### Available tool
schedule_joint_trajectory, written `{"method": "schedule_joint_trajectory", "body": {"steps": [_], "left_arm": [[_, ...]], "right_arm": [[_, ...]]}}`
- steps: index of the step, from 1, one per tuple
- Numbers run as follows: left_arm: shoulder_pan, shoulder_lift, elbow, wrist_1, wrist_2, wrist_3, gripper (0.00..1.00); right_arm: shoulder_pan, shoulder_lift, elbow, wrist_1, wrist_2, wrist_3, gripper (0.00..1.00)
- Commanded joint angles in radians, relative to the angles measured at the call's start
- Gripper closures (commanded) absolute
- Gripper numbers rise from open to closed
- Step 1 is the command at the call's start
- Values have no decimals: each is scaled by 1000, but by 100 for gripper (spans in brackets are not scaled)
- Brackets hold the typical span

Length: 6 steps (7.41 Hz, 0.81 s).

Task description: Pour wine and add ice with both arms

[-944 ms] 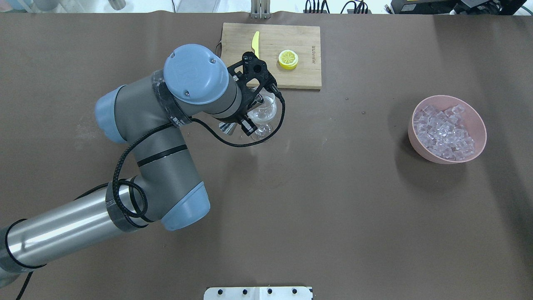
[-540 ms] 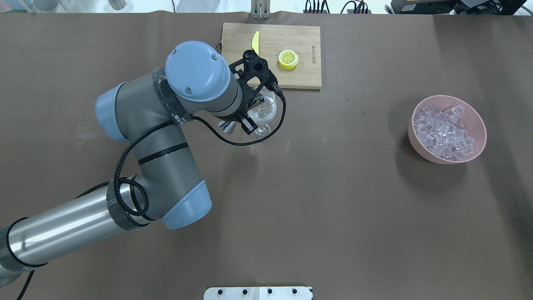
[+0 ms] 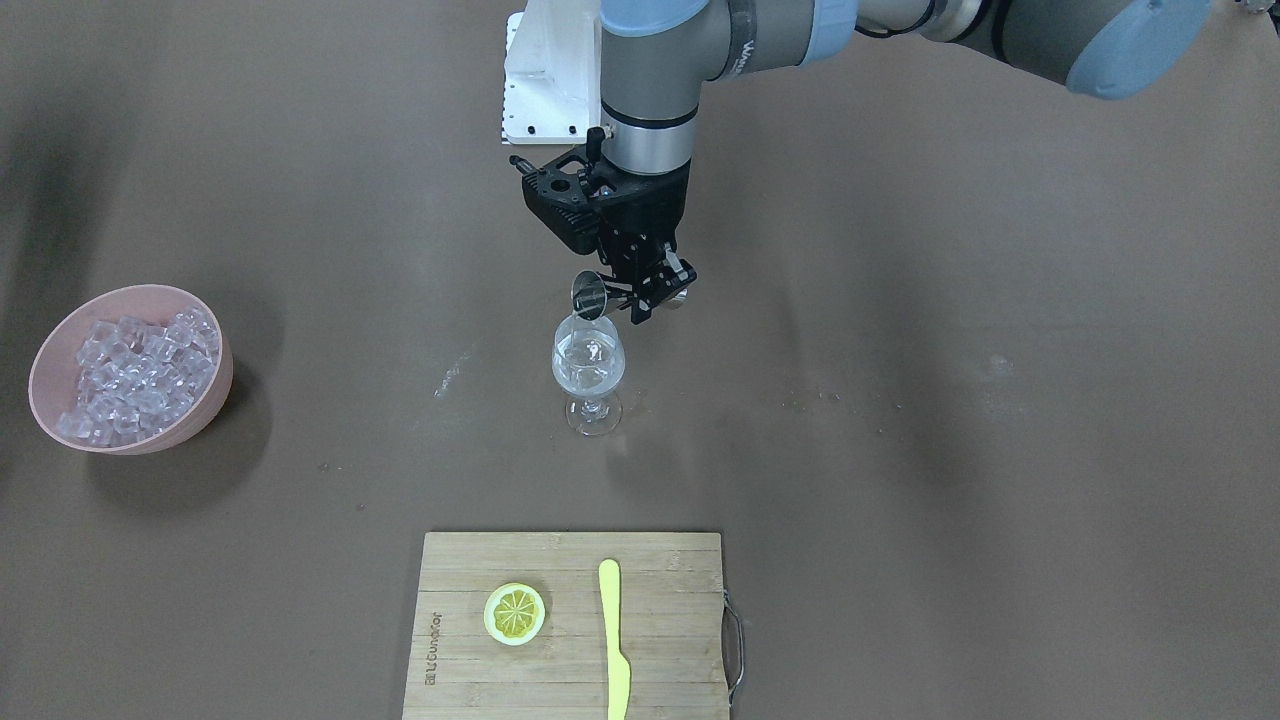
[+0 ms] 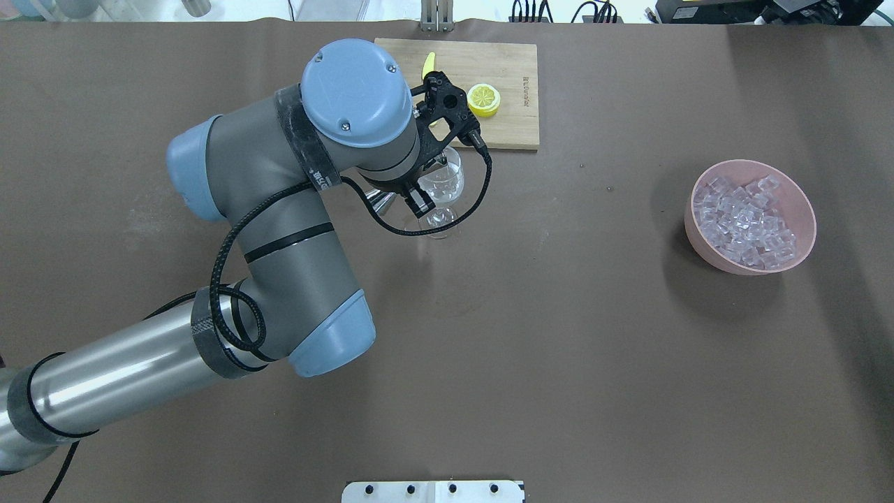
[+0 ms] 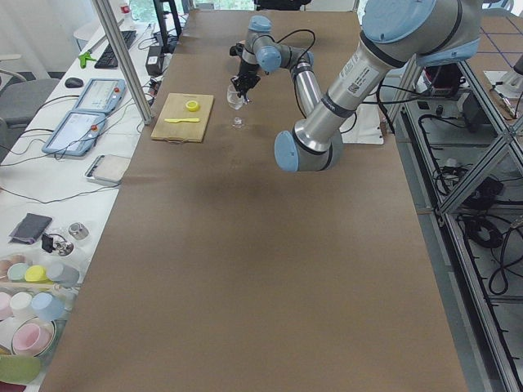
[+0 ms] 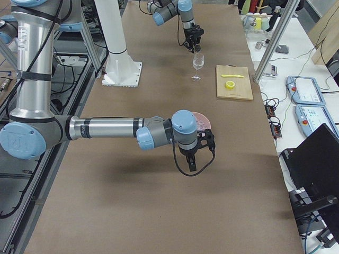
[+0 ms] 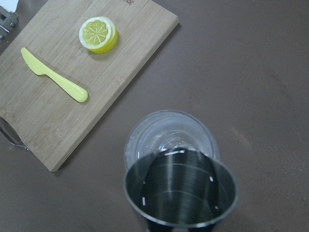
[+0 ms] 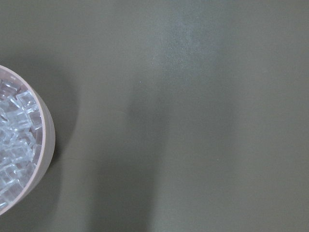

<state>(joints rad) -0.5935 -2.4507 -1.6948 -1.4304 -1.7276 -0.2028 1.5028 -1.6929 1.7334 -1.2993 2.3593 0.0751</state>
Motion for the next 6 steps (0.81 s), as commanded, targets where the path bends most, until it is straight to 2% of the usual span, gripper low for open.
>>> {"method": "schedule_joint_trajectory", "body": {"steps": [1, 6], "left_arm": [[-9, -1, 10, 5, 0, 26, 100], [-12, -40, 12, 103, 66, 109, 100]], "right_arm": [[1, -1, -2, -1, 0, 0, 0], [1, -1, 0, 0, 0, 0, 0]]}}
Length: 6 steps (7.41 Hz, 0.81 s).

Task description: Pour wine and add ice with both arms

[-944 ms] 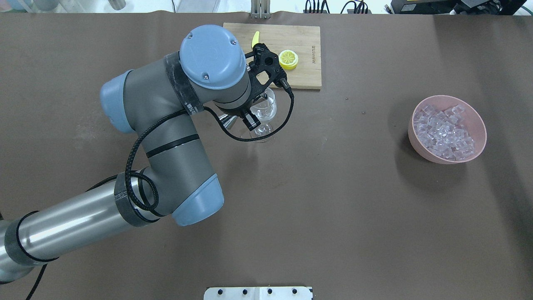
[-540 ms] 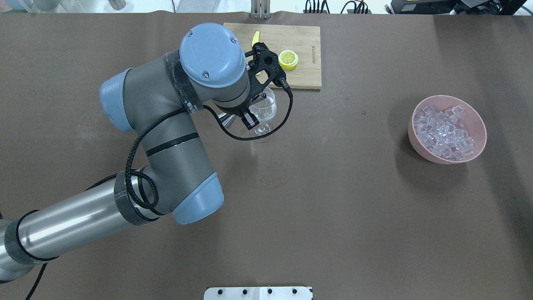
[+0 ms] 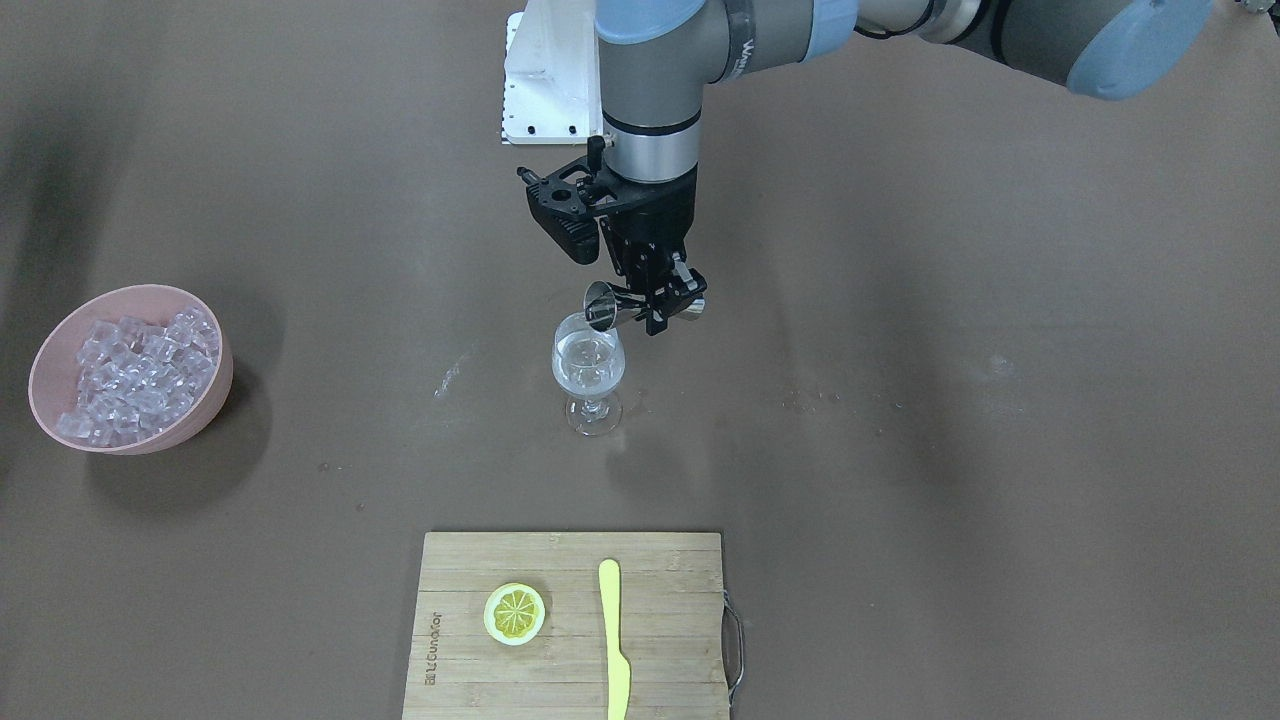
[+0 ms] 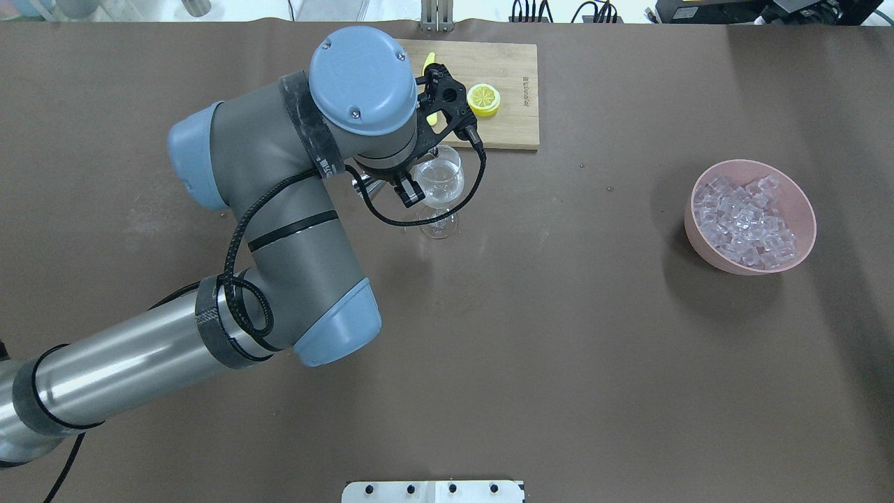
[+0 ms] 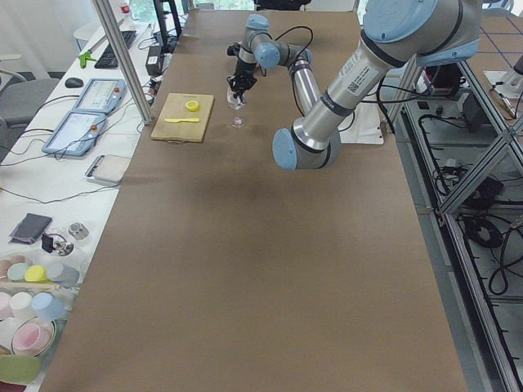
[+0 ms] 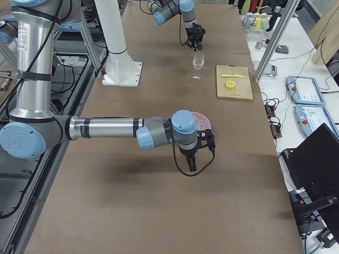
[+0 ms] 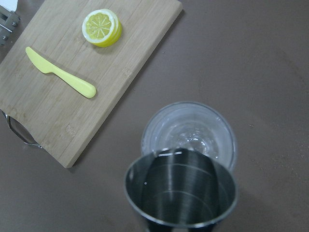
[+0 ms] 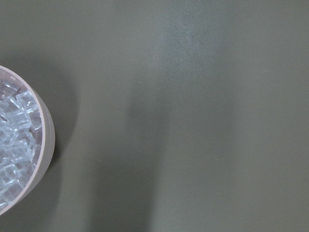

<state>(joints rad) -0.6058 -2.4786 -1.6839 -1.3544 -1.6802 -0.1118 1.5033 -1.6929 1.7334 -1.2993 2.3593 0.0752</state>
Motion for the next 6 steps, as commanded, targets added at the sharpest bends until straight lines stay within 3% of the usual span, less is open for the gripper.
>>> {"method": "schedule_joint_trajectory", "body": {"steps": [1, 6], "left_arm": [[1, -11, 6, 29, 39, 21, 100], [6, -63, 3, 167, 131, 86, 100]], "right_arm": [[0, 1, 0, 0, 0, 0, 0], [-2, 1, -3, 0, 0, 0, 0]]}}
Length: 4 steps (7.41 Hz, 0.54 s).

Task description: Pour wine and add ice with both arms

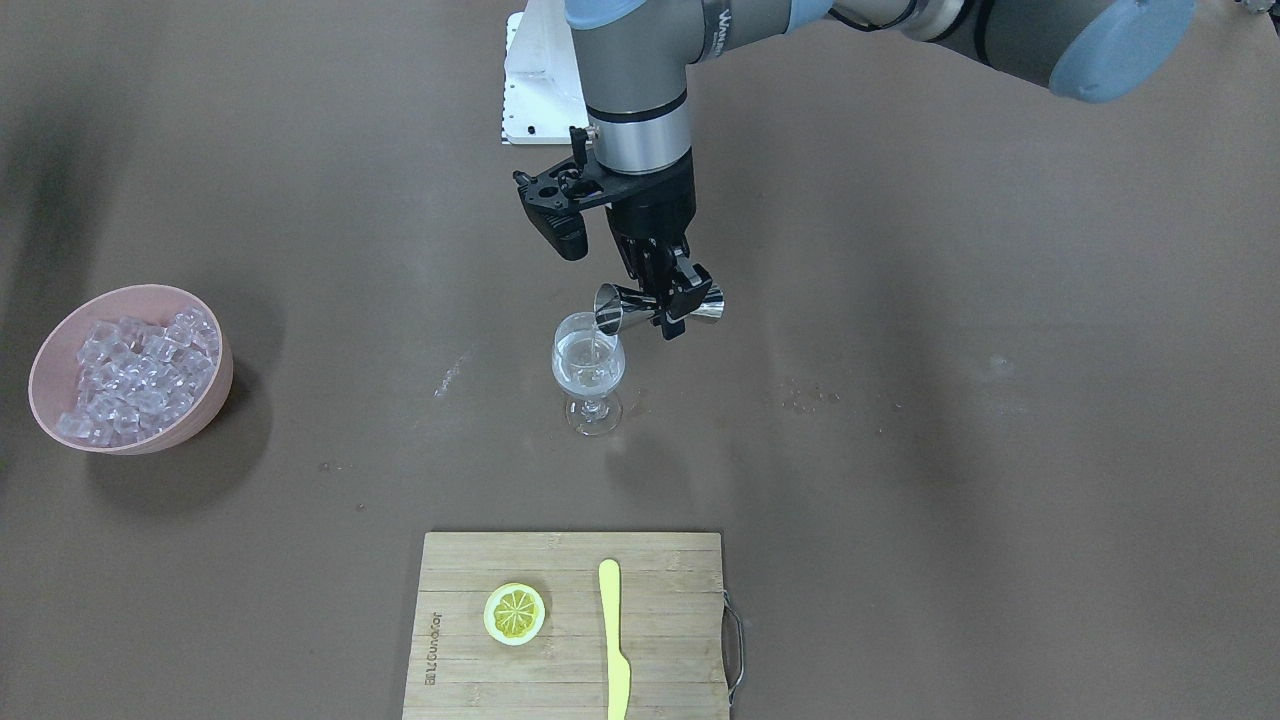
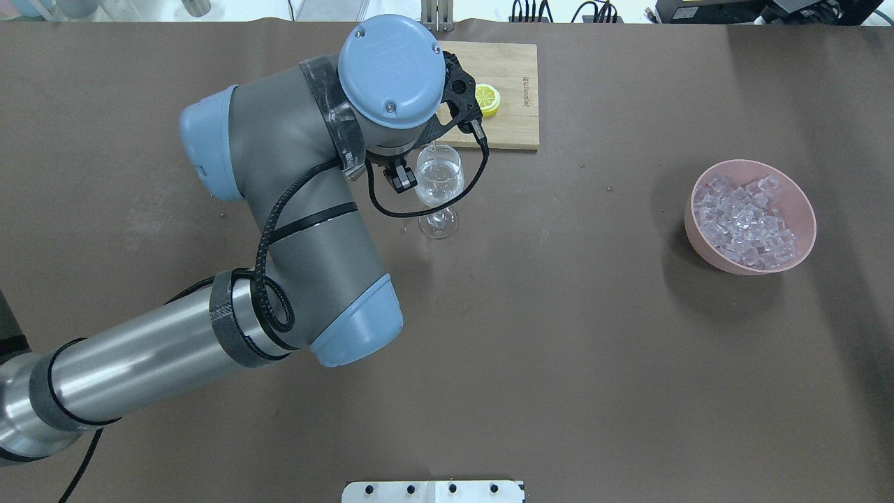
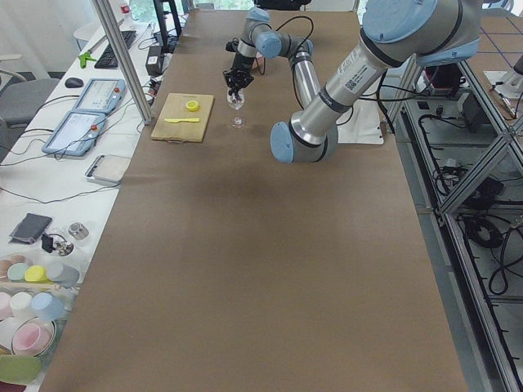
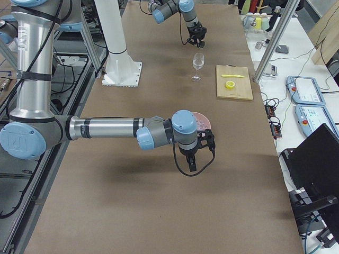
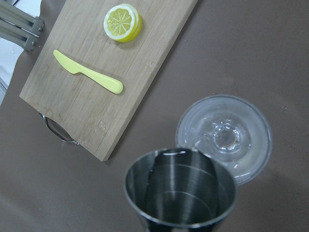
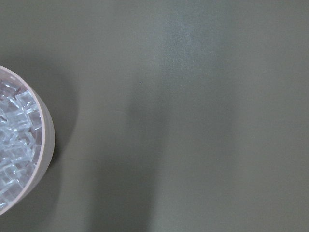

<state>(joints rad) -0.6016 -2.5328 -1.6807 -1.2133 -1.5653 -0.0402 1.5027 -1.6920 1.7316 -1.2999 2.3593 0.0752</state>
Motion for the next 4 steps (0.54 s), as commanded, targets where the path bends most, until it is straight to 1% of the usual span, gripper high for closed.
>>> {"method": "schedule_joint_trajectory", "body": {"steps": [1, 3, 4], "left_arm": [[5, -11, -1, 37, 72, 16, 100], [23, -30, -2, 95, 94, 16, 100], [52, -44, -1, 128, 149, 17, 100]], "right_arm": [[-1, 2, -1, 1, 0, 0, 0], [1, 2, -3, -1, 0, 0, 0], [-1, 2, -4, -1, 0, 0, 0]]}}
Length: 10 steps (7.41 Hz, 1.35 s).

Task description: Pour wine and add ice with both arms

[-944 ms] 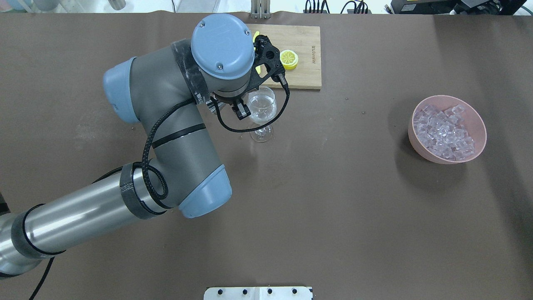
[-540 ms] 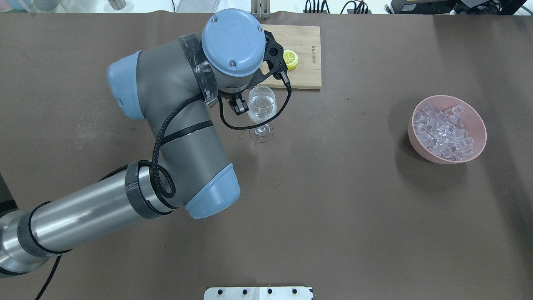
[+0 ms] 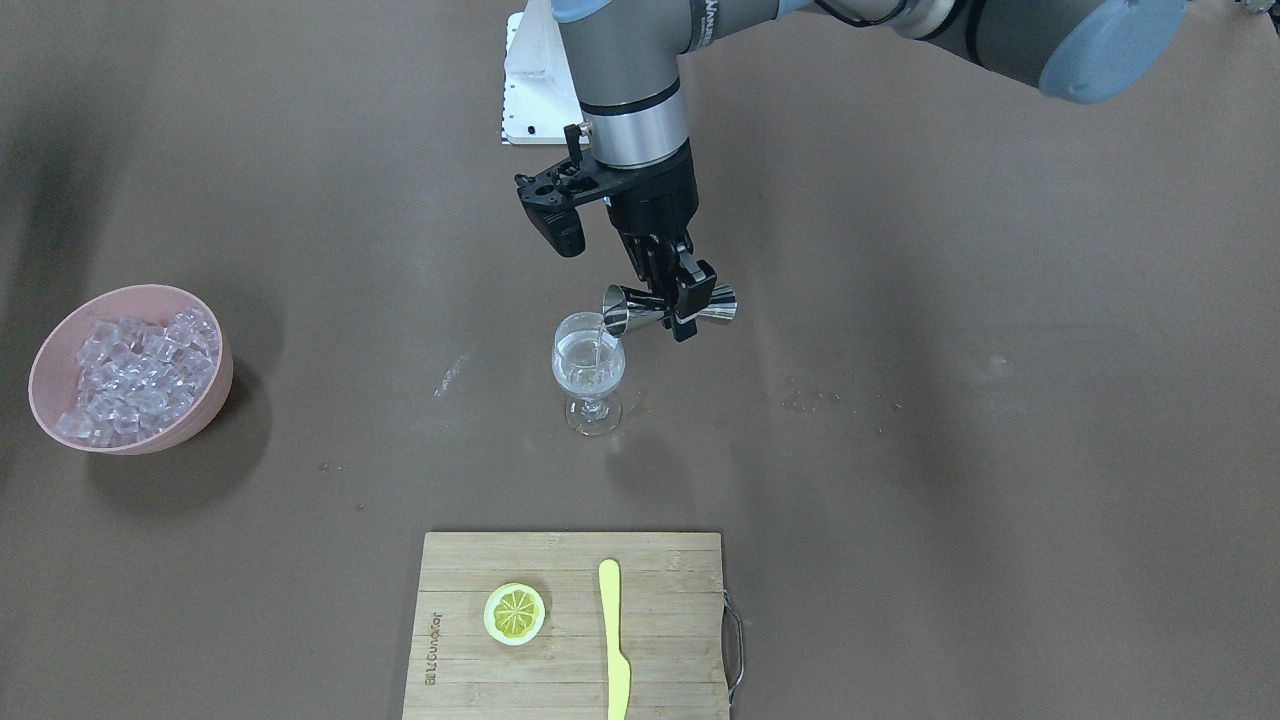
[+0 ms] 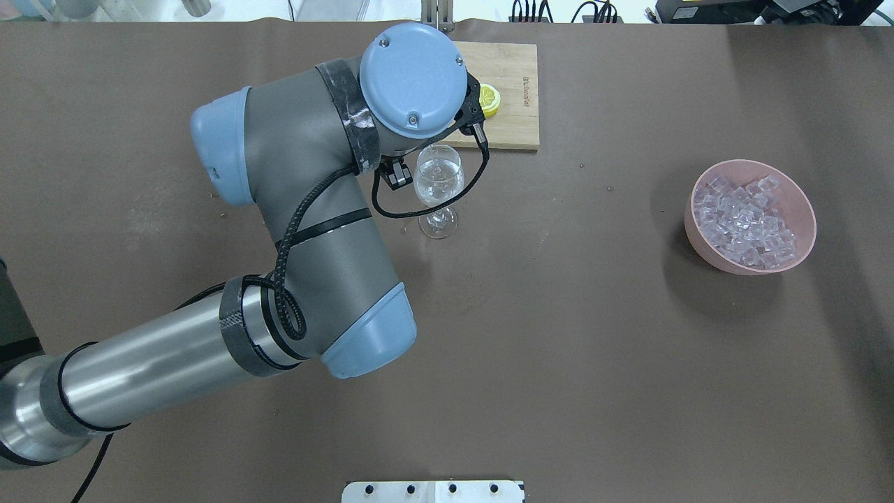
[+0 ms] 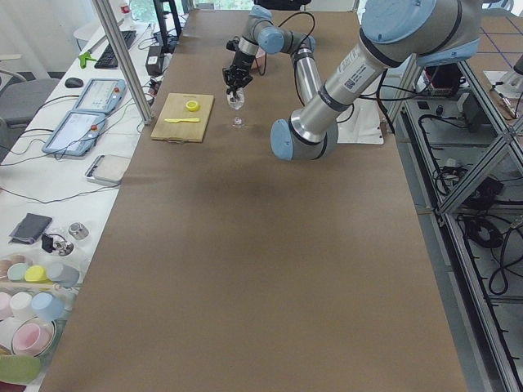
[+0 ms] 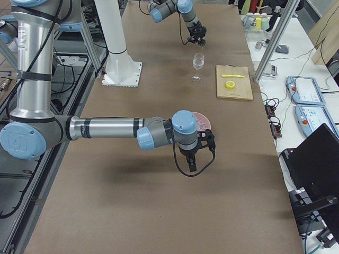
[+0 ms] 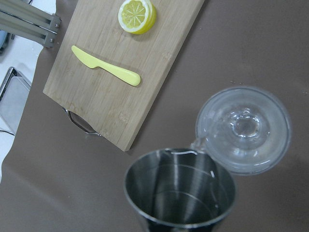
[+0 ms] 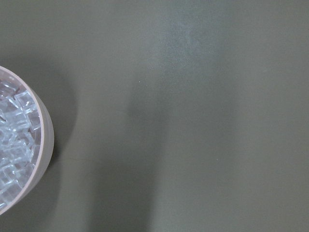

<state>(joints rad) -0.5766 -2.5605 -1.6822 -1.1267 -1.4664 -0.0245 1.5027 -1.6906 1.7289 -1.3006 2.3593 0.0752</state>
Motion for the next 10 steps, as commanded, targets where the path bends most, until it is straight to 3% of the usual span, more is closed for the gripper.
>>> {"method": "schedule_joint_trajectory", "body": {"steps": [1, 10], "left_arm": [[50, -23, 1, 57, 81, 2, 100], [64, -73, 64, 142, 110, 51, 100]], "right_arm": [[-1, 0, -3, 1, 0, 0, 0], [1, -3, -8, 1, 2, 0, 0]]}}
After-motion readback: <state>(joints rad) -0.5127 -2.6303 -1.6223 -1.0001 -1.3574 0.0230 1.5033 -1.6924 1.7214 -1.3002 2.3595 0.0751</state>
